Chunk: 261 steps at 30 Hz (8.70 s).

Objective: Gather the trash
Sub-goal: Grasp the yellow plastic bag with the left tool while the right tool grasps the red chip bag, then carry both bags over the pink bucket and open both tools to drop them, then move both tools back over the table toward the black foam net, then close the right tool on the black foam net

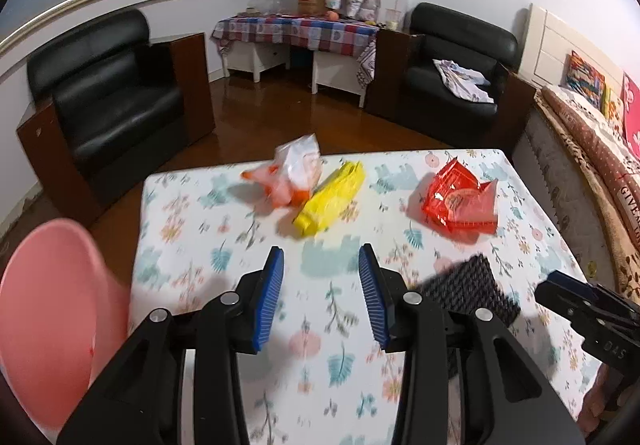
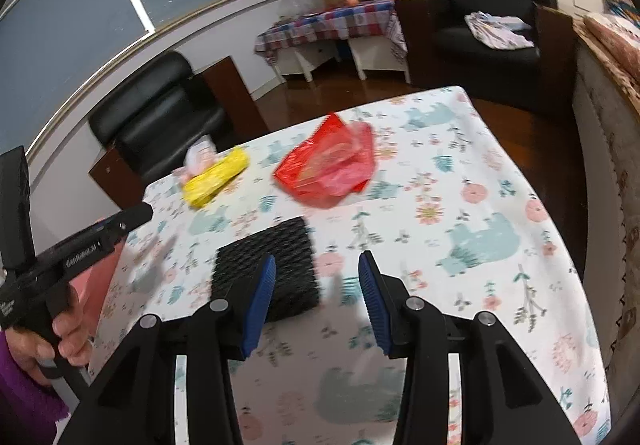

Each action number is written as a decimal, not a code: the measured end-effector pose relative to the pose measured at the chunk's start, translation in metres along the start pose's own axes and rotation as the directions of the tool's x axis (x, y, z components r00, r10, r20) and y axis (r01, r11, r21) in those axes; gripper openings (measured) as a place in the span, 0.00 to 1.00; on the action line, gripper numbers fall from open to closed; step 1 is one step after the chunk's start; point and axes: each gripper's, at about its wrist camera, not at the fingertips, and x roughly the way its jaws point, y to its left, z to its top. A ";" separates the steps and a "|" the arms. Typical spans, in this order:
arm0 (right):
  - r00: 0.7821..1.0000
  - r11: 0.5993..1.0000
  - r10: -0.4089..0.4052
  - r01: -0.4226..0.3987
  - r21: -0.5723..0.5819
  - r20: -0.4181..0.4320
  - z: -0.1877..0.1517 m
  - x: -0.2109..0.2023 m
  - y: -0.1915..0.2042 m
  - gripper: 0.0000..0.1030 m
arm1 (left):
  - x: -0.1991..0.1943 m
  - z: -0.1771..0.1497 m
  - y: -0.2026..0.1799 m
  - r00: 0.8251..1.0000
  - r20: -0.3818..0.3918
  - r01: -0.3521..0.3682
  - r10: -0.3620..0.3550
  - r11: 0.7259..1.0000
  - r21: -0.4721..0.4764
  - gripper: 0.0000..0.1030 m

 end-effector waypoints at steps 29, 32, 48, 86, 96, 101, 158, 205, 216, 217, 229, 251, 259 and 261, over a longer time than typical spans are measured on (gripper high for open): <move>1.000 1.000 0.003 -0.002 0.029 -0.029 0.035 0.042 -0.016 0.48 | 0.089 0.011 -0.015 0.996 -0.086 0.043 -0.034 0.993 0.110 0.15; 0.998 0.998 0.054 -0.054 0.012 -0.012 0.040 0.041 -0.008 0.48 | 0.075 0.007 -0.015 0.996 -0.072 0.060 -0.054 0.995 0.081 0.14; 0.999 0.985 0.006 -0.015 -0.174 -0.054 0.053 0.090 0.019 0.30 | 0.015 -0.022 -0.007 0.998 -0.048 0.049 -0.052 0.997 -0.062 0.13; 0.967 0.945 0.253 -0.243 -0.219 0.021 -0.035 -0.068 0.132 0.00 | -0.131 -0.092 0.020 0.994 0.100 -0.017 0.035 0.984 -0.175 0.13; 0.947 0.910 0.319 -0.313 -0.273 -0.022 -0.051 -0.062 0.175 0.00 | -0.147 -0.103 0.065 0.988 0.086 -0.103 0.131 0.956 -0.273 0.13; 0.940 0.887 0.340 -0.333 -0.321 -0.038 -0.055 -0.058 0.203 0.00 | -0.151 -0.107 0.092 0.981 0.078 -0.146 0.179 0.938 -0.314 0.13; 0.891 0.743 0.391 -0.453 -0.493 -0.231 -0.065 0.061 0.363 0.01 | -0.132 -0.125 0.222 0.966 0.043 -0.206 0.257 0.855 -0.475 0.13; 0.971 0.896 0.191 -0.233 -0.379 -0.146 -0.074 0.013 0.220 0.31 | -0.144 -0.106 0.150 0.974 0.095 -0.161 0.205 0.924 -0.347 0.38; 0.994 0.988 0.037 -0.052 -0.143 -0.102 -0.060 -0.002 0.112 0.31 | -0.140 -0.099 0.113 0.981 0.107 -0.129 0.163 0.953 -0.275 0.38; 0.994 0.994 0.025 -0.036 -0.102 -0.107 -0.059 -0.002 0.100 0.31 | -0.140 -0.099 0.110 0.981 0.107 -0.127 0.160 0.954 -0.270 0.38; 0.994 1.000 0.013 -0.010 0.029 -0.106 -0.049 -0.003 0.065 0.43 | -0.126 -0.097 0.080 0.987 0.124 -0.064 0.100 0.962 -0.264 0.38; 0.998 0.997 0.000 0.006 0.083 -0.068 -0.052 -0.013 0.027 0.47 | -0.092 -0.082 0.043 0.993 0.081 -0.070 0.091 0.970 -0.232 0.38; 0.995 0.994 0.021 -0.011 0.105 -0.097 -0.052 0.000 0.025 0.47 | -0.086 -0.077 0.035 0.993 0.083 -0.062 0.079 0.980 -0.188 0.38; 0.995 0.994 0.021 -0.011 0.105 -0.098 -0.050 0.003 0.025 0.48 | -0.086 -0.075 0.034 0.993 0.092 -0.060 0.077 0.983 -0.174 0.38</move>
